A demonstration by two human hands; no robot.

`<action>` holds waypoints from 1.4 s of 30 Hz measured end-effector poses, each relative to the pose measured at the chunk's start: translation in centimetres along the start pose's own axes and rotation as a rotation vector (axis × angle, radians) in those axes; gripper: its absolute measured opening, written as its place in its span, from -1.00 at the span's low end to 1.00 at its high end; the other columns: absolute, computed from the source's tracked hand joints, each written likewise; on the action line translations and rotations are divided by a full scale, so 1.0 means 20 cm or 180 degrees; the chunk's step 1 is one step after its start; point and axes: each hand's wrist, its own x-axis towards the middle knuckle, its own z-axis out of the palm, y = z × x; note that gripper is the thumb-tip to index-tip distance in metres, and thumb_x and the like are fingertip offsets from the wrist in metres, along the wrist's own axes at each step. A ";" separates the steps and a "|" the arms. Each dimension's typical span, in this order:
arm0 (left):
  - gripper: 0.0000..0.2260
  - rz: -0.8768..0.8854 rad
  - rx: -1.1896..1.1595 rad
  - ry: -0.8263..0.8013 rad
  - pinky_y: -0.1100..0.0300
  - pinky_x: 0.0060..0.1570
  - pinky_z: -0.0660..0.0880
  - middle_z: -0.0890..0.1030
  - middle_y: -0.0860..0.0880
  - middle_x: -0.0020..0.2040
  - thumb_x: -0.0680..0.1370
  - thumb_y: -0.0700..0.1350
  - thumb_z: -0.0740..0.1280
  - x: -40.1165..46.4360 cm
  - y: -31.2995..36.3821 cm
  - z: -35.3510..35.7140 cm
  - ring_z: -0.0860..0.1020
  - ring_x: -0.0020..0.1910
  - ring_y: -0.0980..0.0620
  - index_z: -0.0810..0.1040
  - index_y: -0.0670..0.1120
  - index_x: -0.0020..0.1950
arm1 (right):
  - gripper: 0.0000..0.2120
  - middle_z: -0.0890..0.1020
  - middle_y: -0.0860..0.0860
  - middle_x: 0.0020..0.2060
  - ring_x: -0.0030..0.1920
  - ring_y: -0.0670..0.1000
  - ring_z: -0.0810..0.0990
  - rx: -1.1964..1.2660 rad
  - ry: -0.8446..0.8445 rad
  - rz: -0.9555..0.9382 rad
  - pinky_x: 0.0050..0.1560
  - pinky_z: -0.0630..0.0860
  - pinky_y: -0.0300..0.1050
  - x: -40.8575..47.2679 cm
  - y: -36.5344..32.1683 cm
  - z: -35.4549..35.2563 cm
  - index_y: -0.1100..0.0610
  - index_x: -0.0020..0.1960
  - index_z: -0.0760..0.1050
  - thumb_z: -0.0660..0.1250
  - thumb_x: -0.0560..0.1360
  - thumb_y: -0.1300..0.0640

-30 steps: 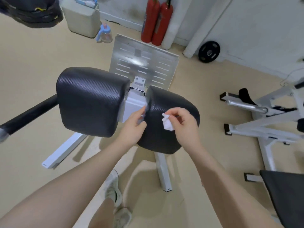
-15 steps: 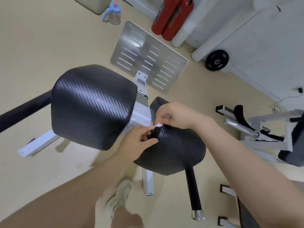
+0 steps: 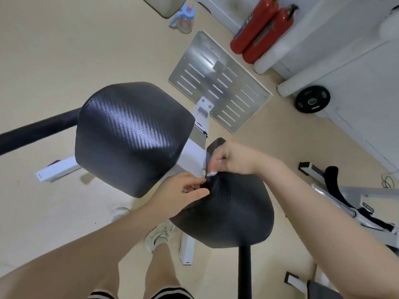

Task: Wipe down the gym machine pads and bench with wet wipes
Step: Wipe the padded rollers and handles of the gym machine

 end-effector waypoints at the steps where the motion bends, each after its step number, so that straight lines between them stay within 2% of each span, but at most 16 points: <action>1: -0.81 -0.0067 -0.0056 0.0098 0.22 -0.05 0.45 0.57 0.08 -0.11 0.51 0.02 0.32 0.01 0.01 0.01 0.54 -0.12 0.12 0.64 -0.01 0.04 | -0.85 0.63 -0.15 -0.25 -0.17 -0.18 0.55 0.0032 -0.0034 -0.0116 -0.09 0.46 -0.31 -0.03 0.00 0.00 0.07 -0.16 0.68 0.36 0.43 0.26; 3: -0.75 -0.0237 -0.0296 0.0302 0.08 -0.10 0.47 0.55 0.01 -0.23 0.55 0.01 0.25 0.03 0.04 0.02 0.51 -0.24 0.13 0.62 -0.13 -0.14 | -0.84 0.62 -0.13 -0.20 -0.17 -0.16 0.54 -0.0049 -0.0033 -0.0326 -0.08 0.44 -0.32 -0.01 0.04 0.01 0.10 -0.10 0.67 0.34 0.44 0.26; 6: -0.72 -0.0322 -0.0106 0.0375 0.02 -0.10 0.51 0.60 -0.07 -0.21 0.58 -0.03 0.19 0.09 0.08 0.03 0.53 -0.28 0.07 0.62 -0.17 -0.07 | -0.84 0.67 -0.04 -0.15 -0.19 -0.12 0.51 -0.0356 0.0028 -0.0367 -0.11 0.41 -0.28 0.15 0.12 -0.01 0.13 -0.08 0.67 0.32 0.45 0.27; 9: -0.78 -0.0344 0.0327 0.0404 0.31 -0.23 0.42 0.65 0.04 -0.13 0.57 0.01 0.21 0.15 0.10 0.05 0.52 -0.23 0.14 0.62 0.07 0.09 | -0.86 0.69 0.01 -0.12 -0.14 -0.07 0.54 -0.0383 0.0077 -0.0062 -0.07 0.45 -0.21 0.37 0.27 -0.05 0.14 -0.09 0.66 0.32 0.45 0.25; 11: -0.76 -0.0433 0.0431 0.0461 0.42 -0.21 0.37 0.65 0.14 -0.04 0.55 0.08 0.22 0.17 0.13 0.06 0.51 -0.20 0.22 0.59 0.12 0.15 | -0.87 0.68 0.04 -0.10 -0.11 -0.04 0.56 -0.0370 0.0162 0.0098 -0.07 0.44 -0.19 0.47 0.35 -0.08 0.15 -0.10 0.66 0.33 0.45 0.24; 14: -0.71 -0.0532 0.0847 0.0266 0.22 -0.04 0.49 0.64 0.11 -0.02 0.52 0.18 0.20 0.21 0.21 0.06 0.52 -0.16 0.14 0.60 0.10 0.08 | -0.86 0.67 0.00 -0.14 -0.11 -0.06 0.54 -0.0437 0.0081 0.0084 -0.08 0.43 -0.23 0.51 0.38 -0.11 0.12 -0.10 0.66 0.33 0.43 0.25; 16: -0.66 -0.0558 0.1290 0.0137 0.03 0.01 0.50 0.61 -0.01 -0.05 0.53 0.18 0.17 0.25 0.26 0.06 0.53 -0.10 0.03 0.60 -0.01 0.00 | -0.84 0.61 -0.14 -0.25 -0.16 -0.13 0.52 -0.0359 -0.0069 -0.0133 -0.13 0.40 -0.34 0.41 0.33 -0.13 0.06 -0.10 0.66 0.32 0.44 0.23; 19: -0.62 -0.0722 0.1449 -0.0070 0.05 -0.01 0.49 0.60 -0.07 -0.08 0.54 0.16 0.17 0.33 0.29 0.07 0.53 -0.08 -0.01 0.58 -0.11 -0.01 | -0.84 0.56 -0.25 -0.27 -0.21 -0.24 0.49 0.0165 -0.0328 -0.0498 -0.09 0.37 -0.43 0.25 0.30 -0.12 0.06 -0.10 0.65 0.31 0.47 0.23; 23: -0.69 -0.0960 0.1211 -0.0066 0.29 -0.35 0.29 0.45 -0.01 -0.33 0.50 0.15 0.26 0.41 0.30 0.10 0.40 -0.32 0.07 0.52 -0.10 -0.15 | -0.86 0.64 -0.08 -0.14 -0.16 -0.19 0.50 0.0514 0.0010 -0.0513 -0.08 0.32 -0.53 0.33 0.40 -0.08 0.12 -0.08 0.65 0.32 0.47 0.24; 25: -0.72 -0.1035 0.0947 -0.0029 0.35 -0.28 0.29 0.48 0.04 -0.26 0.49 0.14 0.29 0.46 0.28 0.10 0.45 -0.24 0.08 0.53 -0.08 -0.08 | -0.86 0.65 -0.02 -0.13 -0.12 -0.15 0.48 0.0485 0.0231 -0.0359 -0.16 0.29 -0.57 0.46 0.47 -0.09 0.16 -0.07 0.65 0.32 0.46 0.26; 28: -0.53 -0.1213 0.0540 -0.0152 0.31 0.15 0.36 0.55 0.11 0.18 0.45 0.15 0.35 0.54 0.25 0.11 0.50 0.18 0.11 0.44 0.05 0.32 | -0.86 0.66 0.04 -0.10 -0.12 -0.11 0.48 0.0453 0.0311 0.0003 -0.19 0.35 -0.35 0.63 0.64 -0.09 0.16 -0.09 0.65 0.30 0.46 0.25; 31: -0.56 -0.1227 0.0212 -0.0231 0.05 0.20 0.48 0.64 0.00 0.08 0.33 0.17 0.34 0.61 0.25 0.13 0.57 0.12 0.03 0.55 0.06 0.17 | -0.89 0.58 0.10 -0.21 -0.24 -0.06 0.45 0.1609 0.0160 0.0347 -0.21 0.38 -0.25 0.64 0.81 -0.08 0.16 -0.16 0.61 0.31 0.47 0.26; 33: -0.68 -0.1175 -0.0107 -0.0190 0.06 0.16 0.51 0.66 0.03 0.03 0.39 0.07 0.38 0.63 0.25 0.13 0.60 0.07 0.05 0.58 0.08 0.13 | -0.91 0.53 0.06 -0.29 -0.32 -0.07 0.41 0.2290 0.0256 0.0536 -0.24 0.40 -0.25 0.58 0.92 -0.06 0.26 -0.11 0.60 0.31 0.48 0.29; 36: -0.74 -0.1162 -0.0426 -0.0245 0.20 0.12 0.53 0.67 0.07 0.04 0.49 -0.11 0.38 0.64 0.26 0.14 0.61 0.05 0.11 0.58 0.09 0.16 | -0.91 0.52 0.04 -0.37 -0.35 -0.04 0.42 0.2495 0.0217 0.0798 -0.25 0.43 -0.23 0.48 1.06 -0.04 0.23 -0.16 0.58 0.32 0.46 0.35; 39: -0.80 -0.1198 -0.0460 -0.0231 0.11 0.12 0.54 0.68 0.03 0.00 0.49 -0.14 0.38 0.65 0.28 0.13 0.62 0.03 0.07 0.62 0.08 0.08 | -0.88 0.57 0.04 -0.32 -0.31 -0.05 0.49 0.2635 0.0288 0.0709 -0.21 0.44 -0.25 0.45 1.07 -0.03 0.20 -0.18 0.58 0.33 0.44 0.37; 42: -0.81 -0.1191 -0.0272 -0.0212 0.05 0.12 0.54 0.68 0.01 -0.01 0.44 -0.07 0.39 0.68 0.28 0.15 0.62 0.03 0.03 0.62 0.06 0.05 | -0.86 0.60 -0.02 -0.32 -0.28 -0.10 0.51 0.2512 0.0436 0.0372 -0.15 0.43 -0.27 0.52 0.93 -0.05 0.07 -0.23 0.62 0.39 0.41 0.29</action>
